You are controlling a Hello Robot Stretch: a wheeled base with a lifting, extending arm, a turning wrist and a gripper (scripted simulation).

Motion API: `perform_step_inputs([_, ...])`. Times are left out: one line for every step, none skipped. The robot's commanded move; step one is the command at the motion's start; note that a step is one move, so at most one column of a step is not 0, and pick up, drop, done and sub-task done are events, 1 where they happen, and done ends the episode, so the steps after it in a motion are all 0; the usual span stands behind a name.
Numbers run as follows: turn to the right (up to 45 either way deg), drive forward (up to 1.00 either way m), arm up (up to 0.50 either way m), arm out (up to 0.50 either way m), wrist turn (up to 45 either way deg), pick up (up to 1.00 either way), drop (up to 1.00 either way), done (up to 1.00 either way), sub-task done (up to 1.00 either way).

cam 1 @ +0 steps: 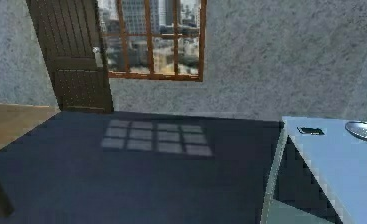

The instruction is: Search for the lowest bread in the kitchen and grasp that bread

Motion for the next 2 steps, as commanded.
perform_step_inputs([0.0, 0.35, 0.0, 0.0, 0.0, 0.0, 0.0, 0.0, 0.0])
perform_step_inputs([9.0, 0.0, 0.0, 0.0, 0.0, 0.0, 0.0, 0.0, 0.0])
